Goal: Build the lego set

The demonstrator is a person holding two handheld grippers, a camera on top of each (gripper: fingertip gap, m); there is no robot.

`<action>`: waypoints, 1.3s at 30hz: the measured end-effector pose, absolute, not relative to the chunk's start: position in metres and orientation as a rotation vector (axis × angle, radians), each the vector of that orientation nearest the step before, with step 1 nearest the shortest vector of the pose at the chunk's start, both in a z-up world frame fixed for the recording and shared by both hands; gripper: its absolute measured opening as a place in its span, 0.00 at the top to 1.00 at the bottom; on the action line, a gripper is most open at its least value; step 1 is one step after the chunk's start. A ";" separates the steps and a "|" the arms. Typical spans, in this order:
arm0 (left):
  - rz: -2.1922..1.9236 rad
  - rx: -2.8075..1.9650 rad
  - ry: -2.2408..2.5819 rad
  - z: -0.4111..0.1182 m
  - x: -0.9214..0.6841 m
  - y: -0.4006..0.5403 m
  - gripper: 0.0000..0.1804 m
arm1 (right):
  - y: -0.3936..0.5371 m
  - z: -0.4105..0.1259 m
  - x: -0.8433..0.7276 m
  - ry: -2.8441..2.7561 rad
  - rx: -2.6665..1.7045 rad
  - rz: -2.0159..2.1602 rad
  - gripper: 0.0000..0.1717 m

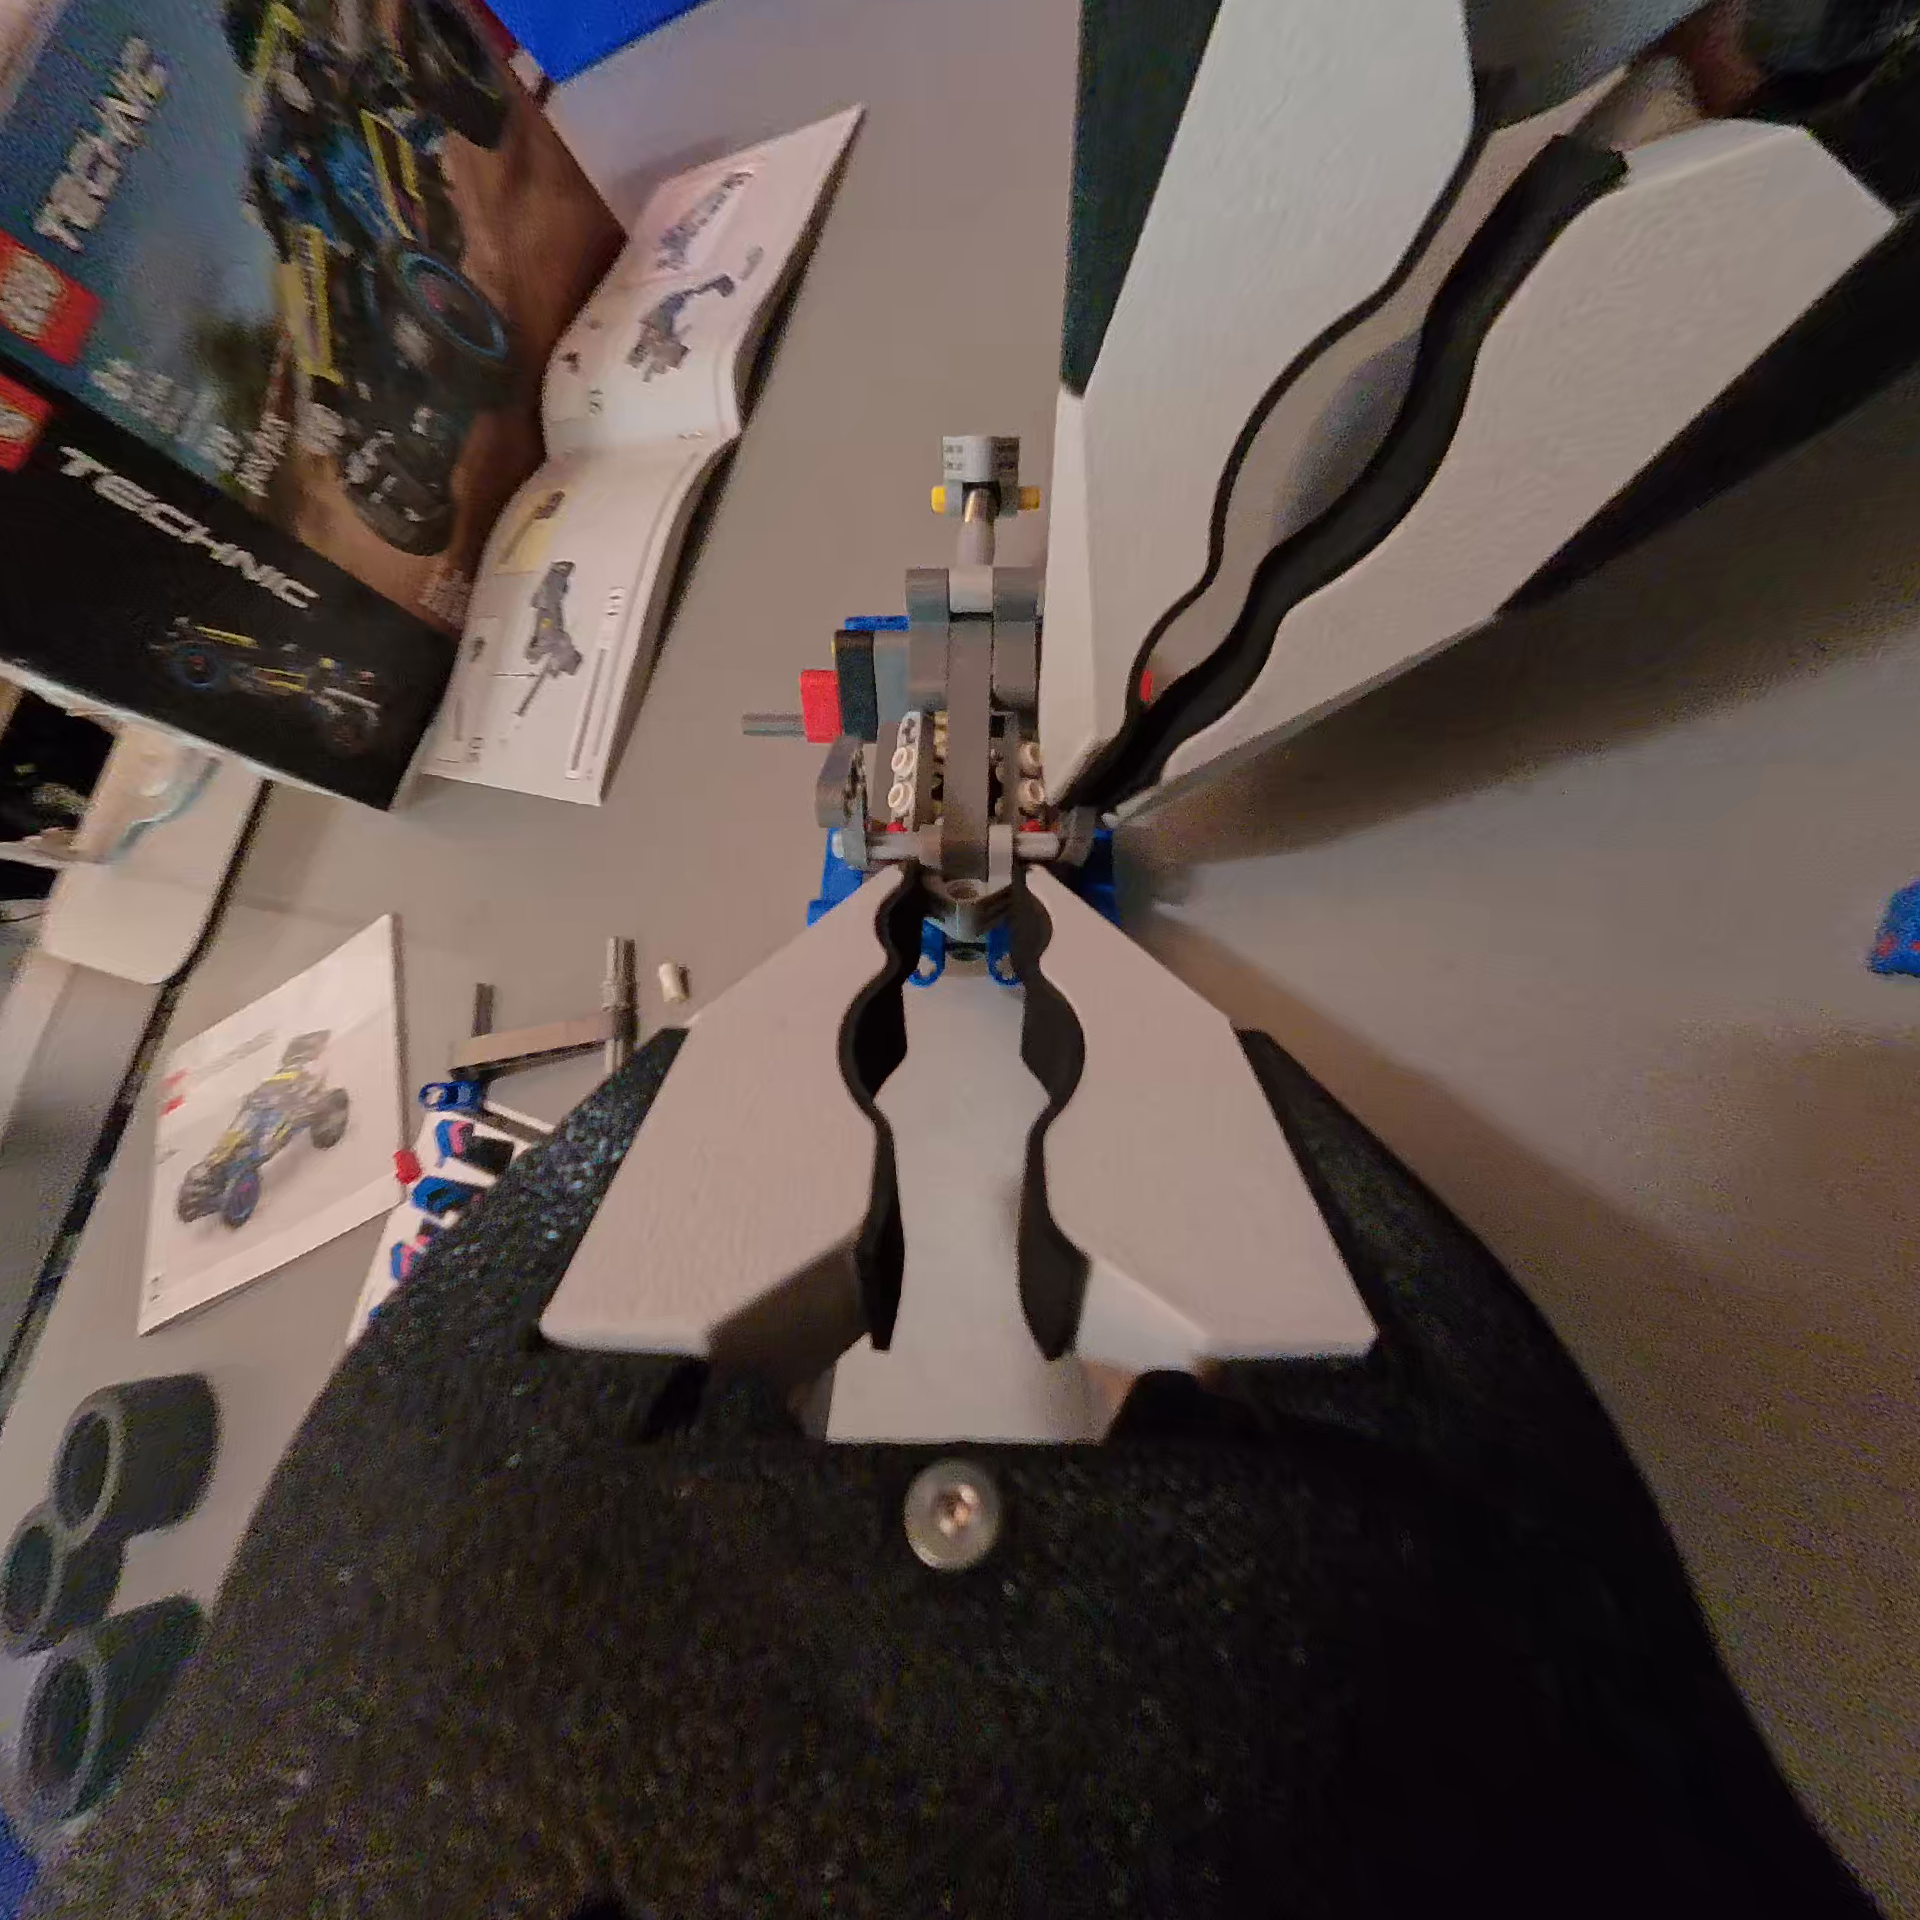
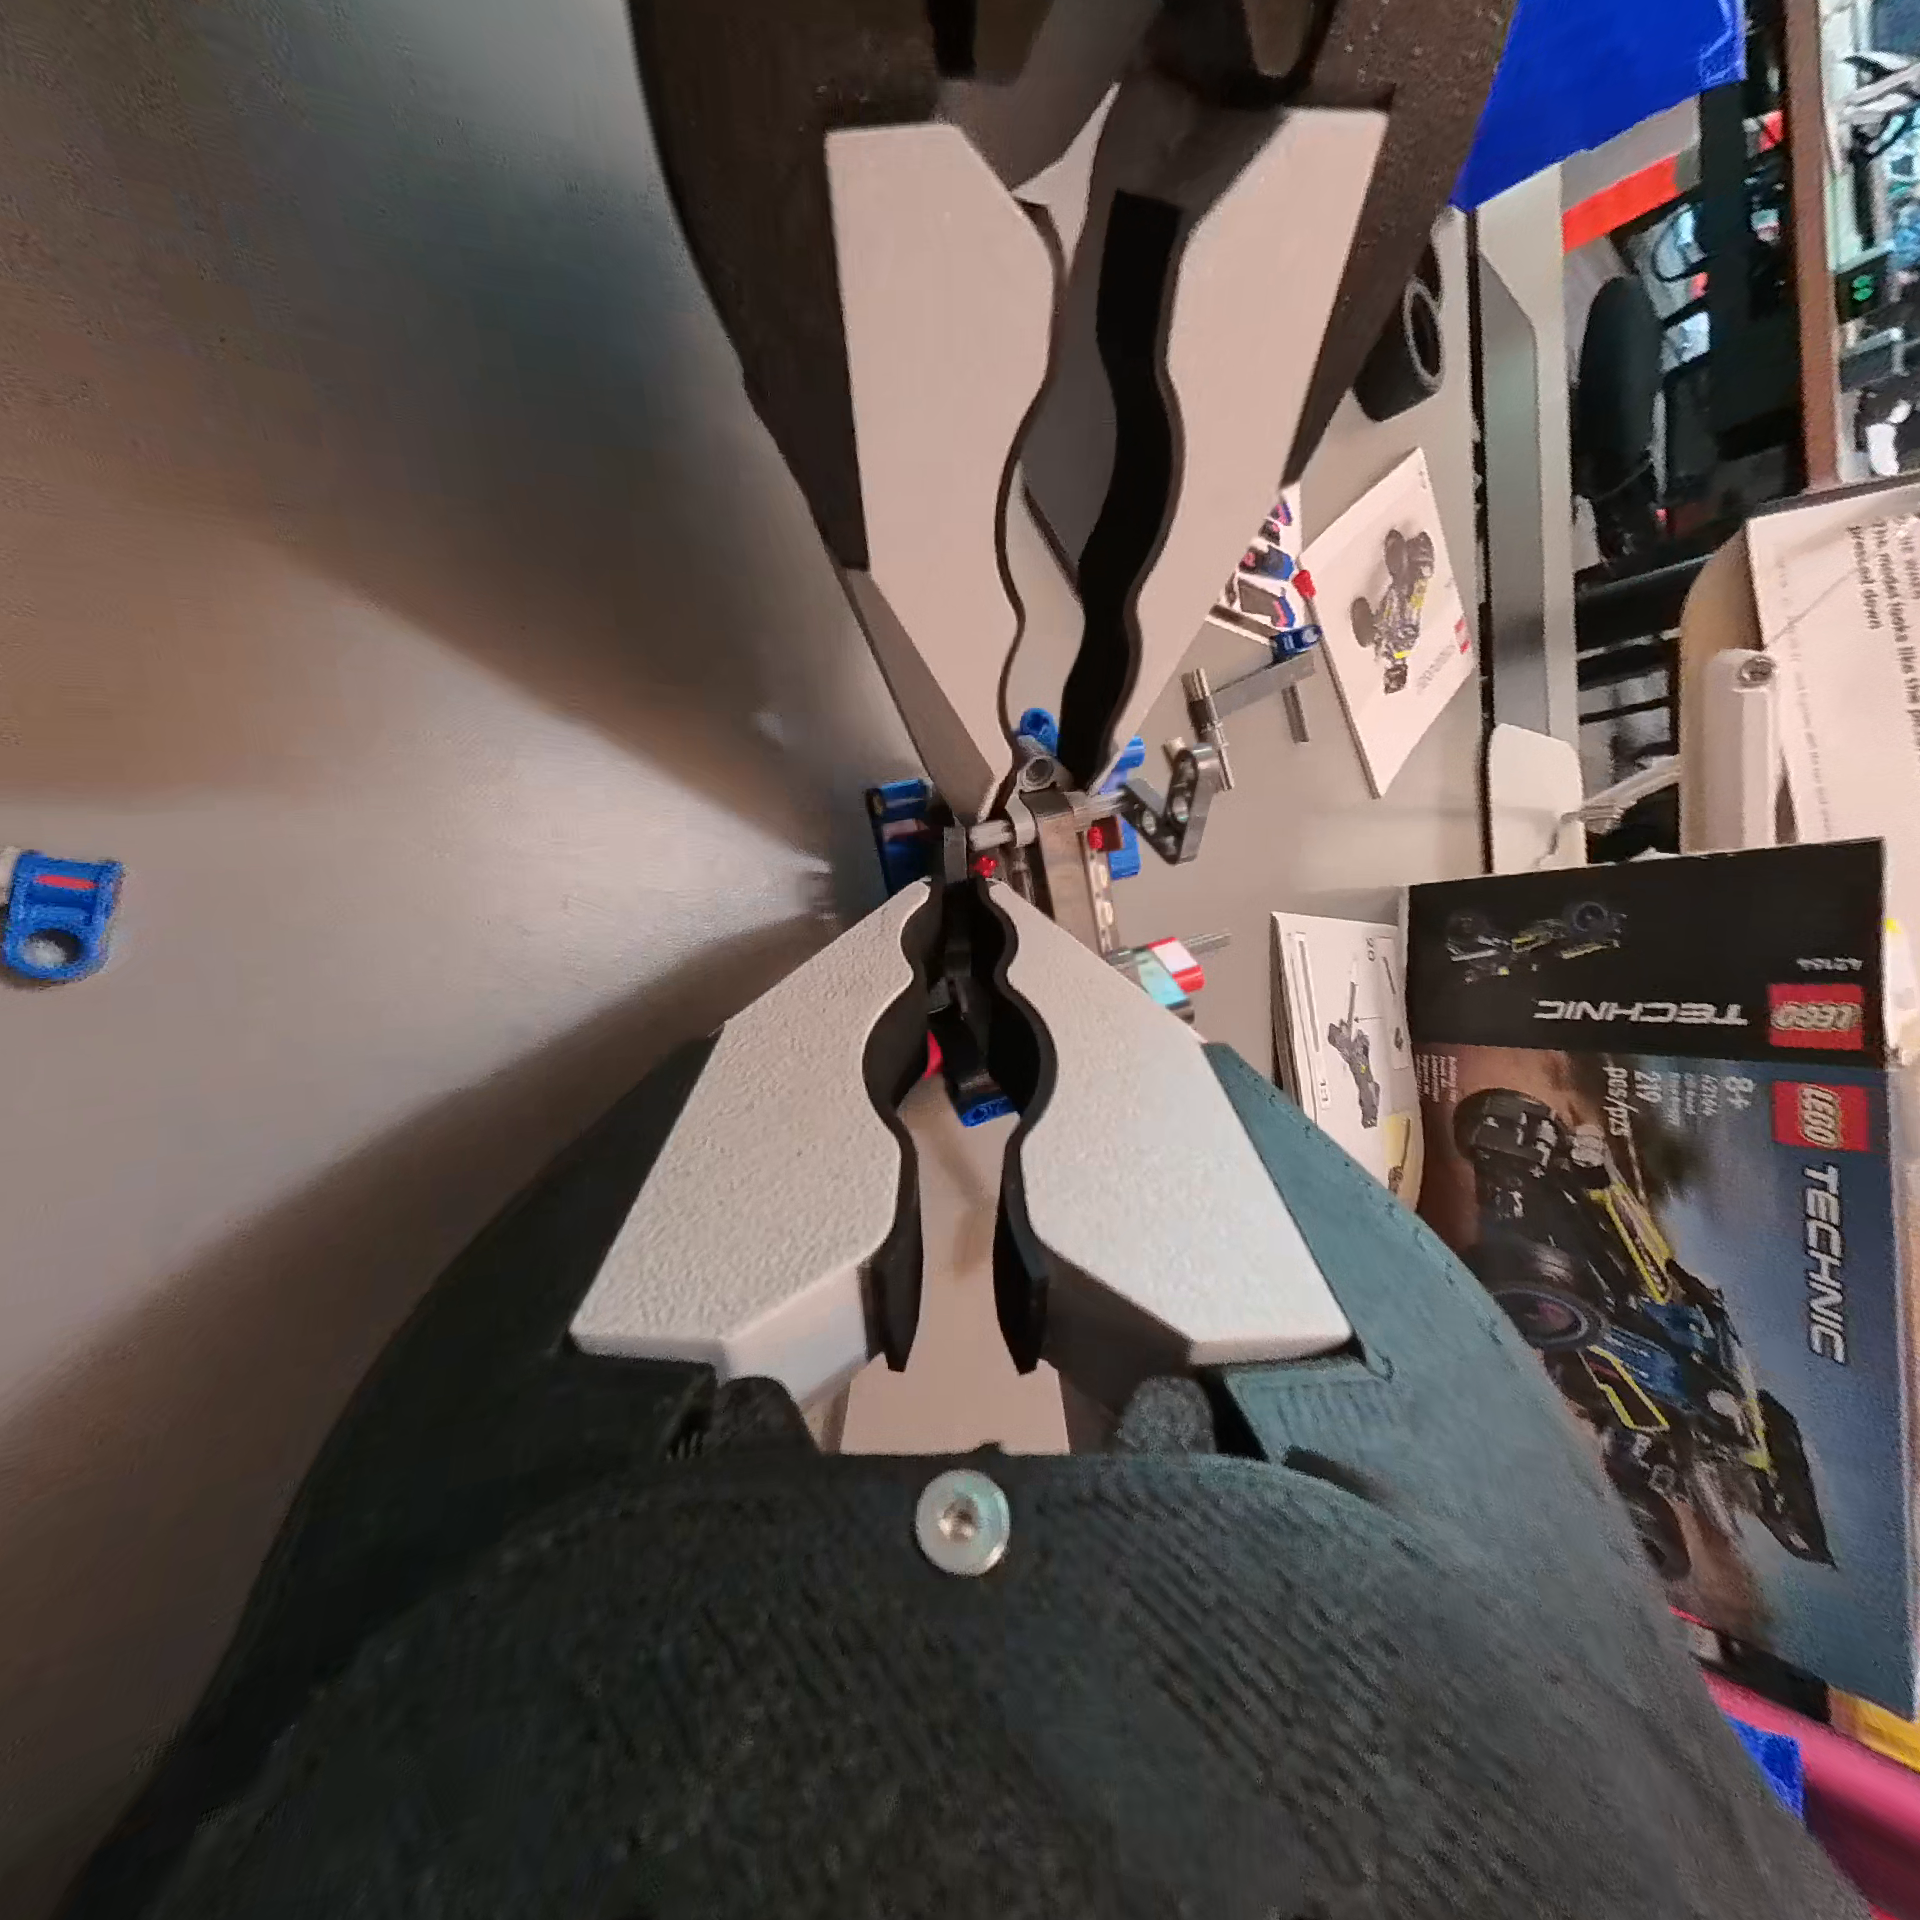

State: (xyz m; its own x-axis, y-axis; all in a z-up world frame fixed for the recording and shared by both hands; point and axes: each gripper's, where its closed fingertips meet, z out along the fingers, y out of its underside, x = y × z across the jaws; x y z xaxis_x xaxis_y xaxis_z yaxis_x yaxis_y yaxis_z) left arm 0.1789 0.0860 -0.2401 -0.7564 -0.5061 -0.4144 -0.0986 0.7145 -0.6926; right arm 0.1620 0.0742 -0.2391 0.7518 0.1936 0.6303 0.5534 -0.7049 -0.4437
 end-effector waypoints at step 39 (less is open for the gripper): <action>-0.523 -0.134 1.955 -0.215 0.181 0.088 0.93 | 0.078 -0.226 0.167 -0.422 -2.126 -0.847 0.99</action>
State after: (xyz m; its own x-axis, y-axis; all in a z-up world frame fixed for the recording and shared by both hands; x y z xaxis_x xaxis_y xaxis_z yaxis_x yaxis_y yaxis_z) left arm 0.1811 0.0885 -0.2151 -0.4349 -0.3236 -0.8403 0.1395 0.8977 -0.4179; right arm 0.1667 0.0783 -0.2261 0.7209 0.0148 0.6929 0.5444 -0.6308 -0.5529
